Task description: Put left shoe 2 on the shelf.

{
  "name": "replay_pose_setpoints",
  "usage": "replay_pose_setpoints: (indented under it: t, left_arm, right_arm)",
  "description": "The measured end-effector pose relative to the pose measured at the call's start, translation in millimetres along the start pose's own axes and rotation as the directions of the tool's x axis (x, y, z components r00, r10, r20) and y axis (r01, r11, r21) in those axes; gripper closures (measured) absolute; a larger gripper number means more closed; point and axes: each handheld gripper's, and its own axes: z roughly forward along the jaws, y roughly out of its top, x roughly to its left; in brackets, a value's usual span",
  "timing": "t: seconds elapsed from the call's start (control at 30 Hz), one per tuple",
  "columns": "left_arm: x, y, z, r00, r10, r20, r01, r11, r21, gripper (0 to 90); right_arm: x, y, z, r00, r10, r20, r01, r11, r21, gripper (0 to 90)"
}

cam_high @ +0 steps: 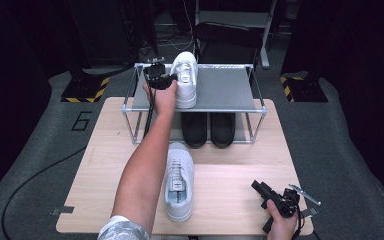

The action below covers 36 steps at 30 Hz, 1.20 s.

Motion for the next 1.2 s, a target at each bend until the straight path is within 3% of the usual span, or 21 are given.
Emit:
replay_pose_setpoints:
  t: [0.43, 0.57, 0.73, 0.87, 0.93, 1.0, 1.2]
  left_arm:
    - [3.2, 1.2, 1.6, 0.9994, 0.001, 0.034, -0.001, 1.0, 0.002, 70.8]
    - [5.1, 1.7, 1.8, 0.9984, -0.012, 0.054, 0.012, 0.9998, 0.014, 66.0]
    - [6.3, 3.0, 2.1, 0.9984, 0.007, 0.057, -0.008, 0.9998, 0.02, 62.8]
    - [9.4, 5.8, 3.6, 0.9966, 0.004, 0.082, -0.007, 0.9993, 0.037, 54.0]
    - [10.3, 9.0, 1.1, 0.9949, -0.002, 0.101, 0.0, 0.9998, 0.018, 50.6]
    - [10.0, 12.9, -4.2, 0.9958, 0.03, 0.087, -0.027, 0.9991, -0.031, 49.4]
    - [8.0, 19.3, -17.8, 0.9929, 0.063, 0.101, -0.058, 0.9971, -0.049, 48.6]
  right_arm:
    - [-0.8, 0.1, 0.1, 1.0, -0.002, 0.003, 0.002, 1.0, -0.001, 44.0]
    - [-0.8, 0.0, 0.3, 1.0, -0.002, 0.001, 0.002, 1.0, 0.003, 44.0]
    - [-1.8, 0.4, 0.0, 0.9999, -0.009, 0.011, 0.009, 1.0, 0.004, 44.0]
    - [-1.7, 0.4, -0.1, 1.0, -0.002, 0.007, 0.002, 1.0, -0.002, 43.9]
    - [-1.2, 0.2, -0.2, 1.0, 0.003, 0.001, -0.003, 1.0, 0.003, 44.0]
    - [-0.5, 0.1, -0.2, 1.0, 0.008, -0.003, -0.008, 1.0, 0.004, 44.0]
    - [-0.9, 0.1, -0.2, 1.0, 0.005, 0.001, -0.005, 1.0, 0.006, 43.7]
